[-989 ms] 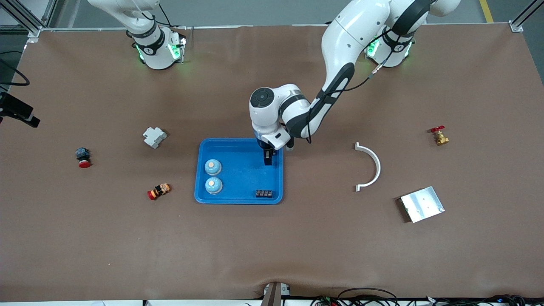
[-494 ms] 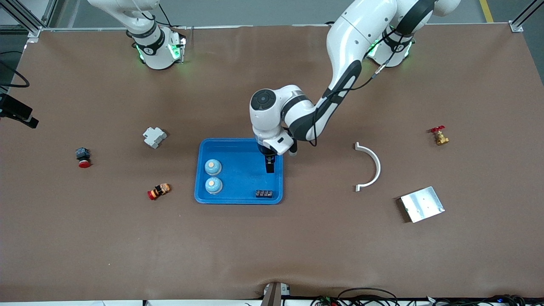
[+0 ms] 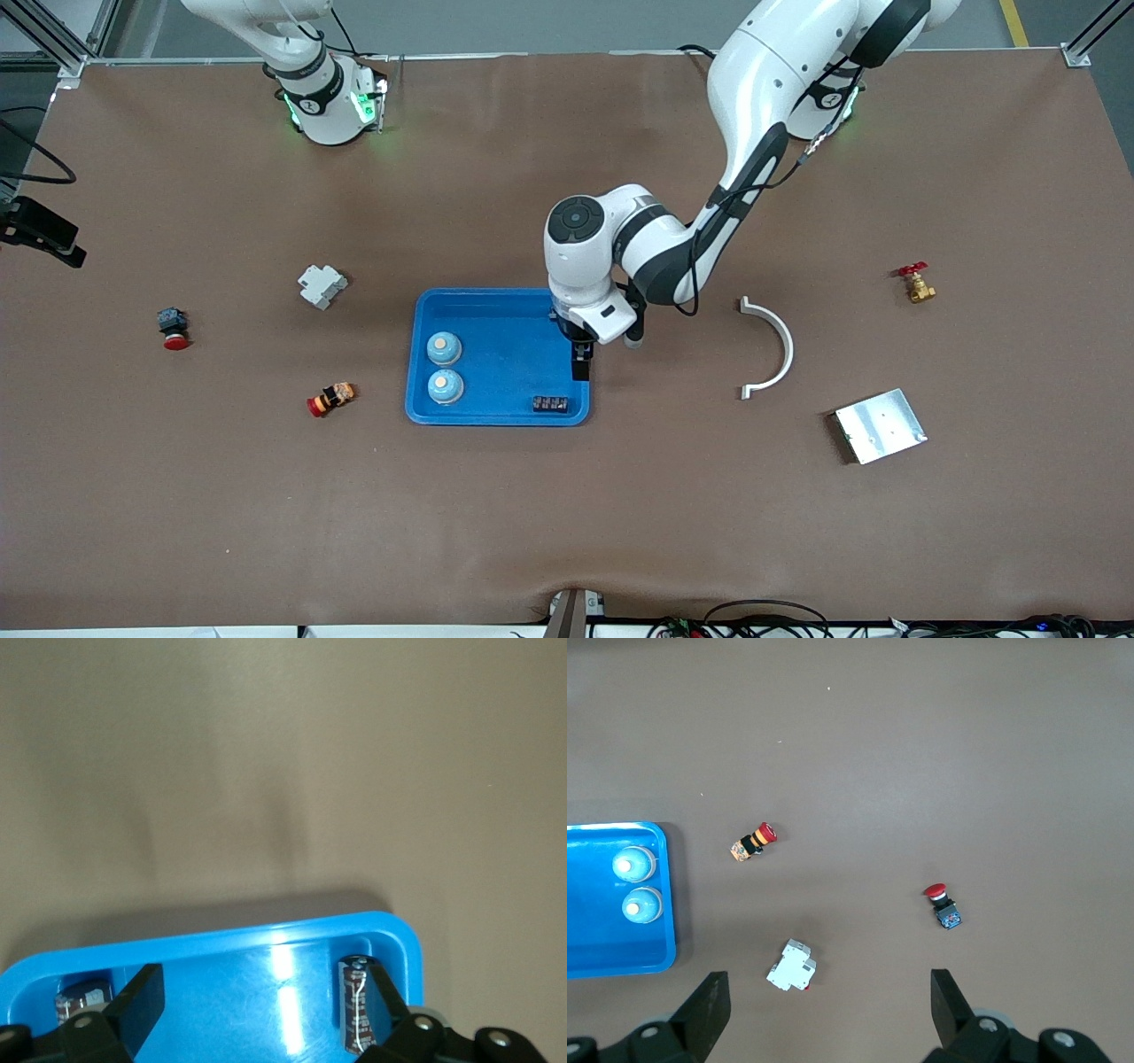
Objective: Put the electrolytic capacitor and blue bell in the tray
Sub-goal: 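Open the left gripper to release the capacitor in the tray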
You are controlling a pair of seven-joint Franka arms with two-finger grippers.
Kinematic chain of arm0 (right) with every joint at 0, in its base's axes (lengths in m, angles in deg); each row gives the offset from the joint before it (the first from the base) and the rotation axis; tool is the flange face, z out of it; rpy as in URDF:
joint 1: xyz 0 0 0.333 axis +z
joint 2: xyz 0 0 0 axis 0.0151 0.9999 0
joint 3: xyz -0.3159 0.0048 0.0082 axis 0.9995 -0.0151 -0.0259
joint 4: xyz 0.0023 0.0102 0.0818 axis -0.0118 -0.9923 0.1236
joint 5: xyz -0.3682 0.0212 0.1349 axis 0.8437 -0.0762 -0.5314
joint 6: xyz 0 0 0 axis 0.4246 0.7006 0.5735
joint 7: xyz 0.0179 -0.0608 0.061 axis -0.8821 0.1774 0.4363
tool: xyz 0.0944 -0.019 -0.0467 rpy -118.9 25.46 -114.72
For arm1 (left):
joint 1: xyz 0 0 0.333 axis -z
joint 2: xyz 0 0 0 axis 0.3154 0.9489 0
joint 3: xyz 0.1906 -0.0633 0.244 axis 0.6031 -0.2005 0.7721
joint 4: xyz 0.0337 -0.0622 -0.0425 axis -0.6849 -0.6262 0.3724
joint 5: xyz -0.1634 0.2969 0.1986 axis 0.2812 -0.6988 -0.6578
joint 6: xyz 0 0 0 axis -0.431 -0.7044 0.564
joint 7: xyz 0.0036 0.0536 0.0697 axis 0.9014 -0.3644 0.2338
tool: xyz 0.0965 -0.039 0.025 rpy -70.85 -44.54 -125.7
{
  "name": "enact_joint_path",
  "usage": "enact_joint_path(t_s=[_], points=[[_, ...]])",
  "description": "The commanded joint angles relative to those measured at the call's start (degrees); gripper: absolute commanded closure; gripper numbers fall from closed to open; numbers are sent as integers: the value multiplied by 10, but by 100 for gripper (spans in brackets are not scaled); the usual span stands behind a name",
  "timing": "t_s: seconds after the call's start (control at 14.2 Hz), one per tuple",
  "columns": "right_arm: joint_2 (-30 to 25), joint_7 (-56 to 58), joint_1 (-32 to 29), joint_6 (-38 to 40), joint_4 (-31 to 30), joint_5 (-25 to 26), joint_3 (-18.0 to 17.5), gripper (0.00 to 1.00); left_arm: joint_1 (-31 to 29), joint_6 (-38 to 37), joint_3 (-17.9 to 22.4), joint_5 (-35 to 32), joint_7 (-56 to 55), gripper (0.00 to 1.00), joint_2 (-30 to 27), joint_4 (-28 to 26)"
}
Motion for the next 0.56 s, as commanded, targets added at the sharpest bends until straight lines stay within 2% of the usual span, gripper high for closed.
enact_joint_path(t_s=[0.0,0.49], points=[[8,2,2,7,14,13,0,0,-21,-15,-6,-10,44,0,-24,-6],[8,-1,0,11,23,5,-1,0,-62,-63,-10,13,238,0,-64,-10]])
